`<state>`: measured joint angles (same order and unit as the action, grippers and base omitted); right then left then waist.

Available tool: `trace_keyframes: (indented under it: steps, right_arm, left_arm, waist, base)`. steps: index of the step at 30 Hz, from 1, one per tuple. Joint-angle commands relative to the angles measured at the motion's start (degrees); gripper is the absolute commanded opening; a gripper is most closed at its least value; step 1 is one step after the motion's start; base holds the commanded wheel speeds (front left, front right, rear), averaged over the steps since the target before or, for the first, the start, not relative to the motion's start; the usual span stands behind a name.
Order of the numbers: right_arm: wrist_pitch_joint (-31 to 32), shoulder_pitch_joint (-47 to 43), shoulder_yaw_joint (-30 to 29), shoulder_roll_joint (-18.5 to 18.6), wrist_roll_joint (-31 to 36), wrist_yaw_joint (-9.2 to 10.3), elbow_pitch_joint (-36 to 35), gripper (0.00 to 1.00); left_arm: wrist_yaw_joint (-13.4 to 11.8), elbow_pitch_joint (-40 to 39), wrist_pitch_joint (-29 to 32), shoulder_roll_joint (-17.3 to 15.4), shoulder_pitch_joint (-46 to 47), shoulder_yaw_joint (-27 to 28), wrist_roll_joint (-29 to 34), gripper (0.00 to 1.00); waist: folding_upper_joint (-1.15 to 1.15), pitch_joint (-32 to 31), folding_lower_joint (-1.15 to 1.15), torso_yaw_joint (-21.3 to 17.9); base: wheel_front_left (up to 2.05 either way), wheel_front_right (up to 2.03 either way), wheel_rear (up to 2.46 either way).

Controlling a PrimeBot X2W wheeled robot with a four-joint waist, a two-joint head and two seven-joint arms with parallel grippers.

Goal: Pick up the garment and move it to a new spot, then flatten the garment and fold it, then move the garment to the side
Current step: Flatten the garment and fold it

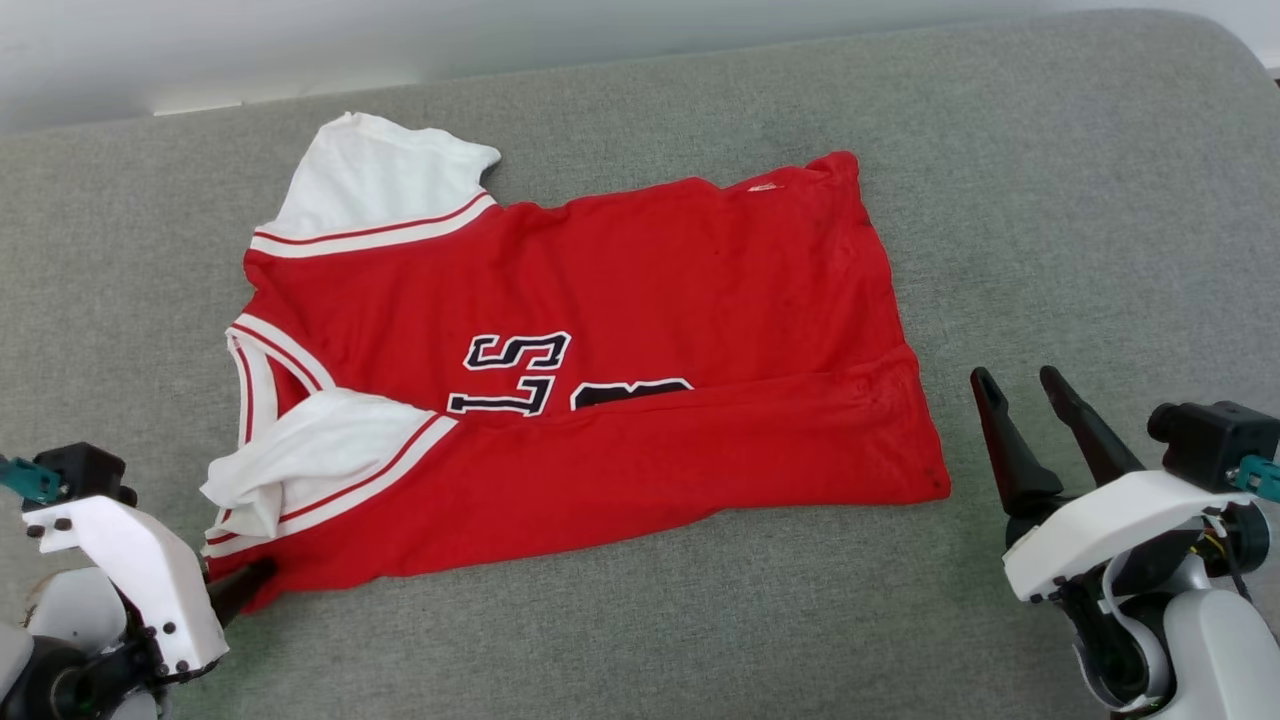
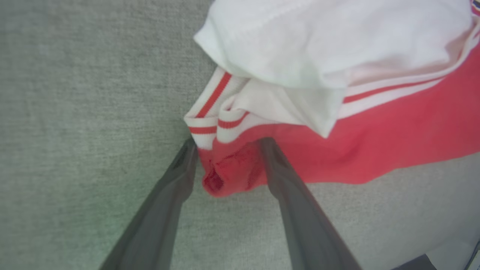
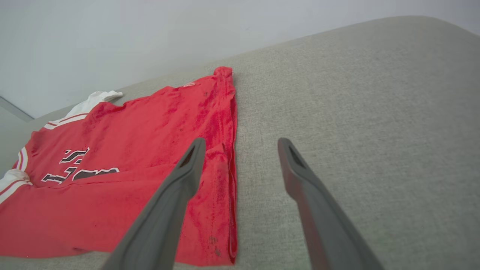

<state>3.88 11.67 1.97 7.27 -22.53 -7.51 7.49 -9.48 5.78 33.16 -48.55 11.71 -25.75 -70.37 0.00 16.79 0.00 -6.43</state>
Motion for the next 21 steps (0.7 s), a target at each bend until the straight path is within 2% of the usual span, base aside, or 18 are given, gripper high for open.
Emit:
trace_keyframes:
  steps: [1,8,15,21]
  right_arm:
    - [0.9,-0.1,-0.8,0.5,-1.0,0.04,0.0,1.00]
    - [8.0,-0.6,-1.5,2.5,-3.4,0.04,0.3,1.00]
    - [24.9,1.2,1.5,6.1,-5.5,0.04,2.9,1.00]
    - [30.8,4.9,3.9,6.3,-5.5,0.04,7.7,1.00]
  left_arm:
    - [1.4,0.4,1.9,4.5,-2.7,-3.6,-1.5,0.00]
    - [2.5,-0.2,-1.2,3.9,-1.6,-2.0,-0.3,0.00]
    - [2.2,-3.5,-5.7,2.9,0.9,-0.2,3.0,0.00]
    - [1.5,-6.0,-7.9,3.1,1.9,0.4,4.7,0.00]
  waist:
    - [0.00,-0.4,0.00,0.2]
    - [0.00,-2.3,0.00,1.5]
    - [0.00,-2.9,0.00,3.6]
    - [0.00,-1.9,0.00,5.1]
  base:
    - [0.00,0.00,0.00]
    - [0.00,0.00,0.00]
    - [0.00,0.00,0.00]
    - [0.00,0.00,0.00]
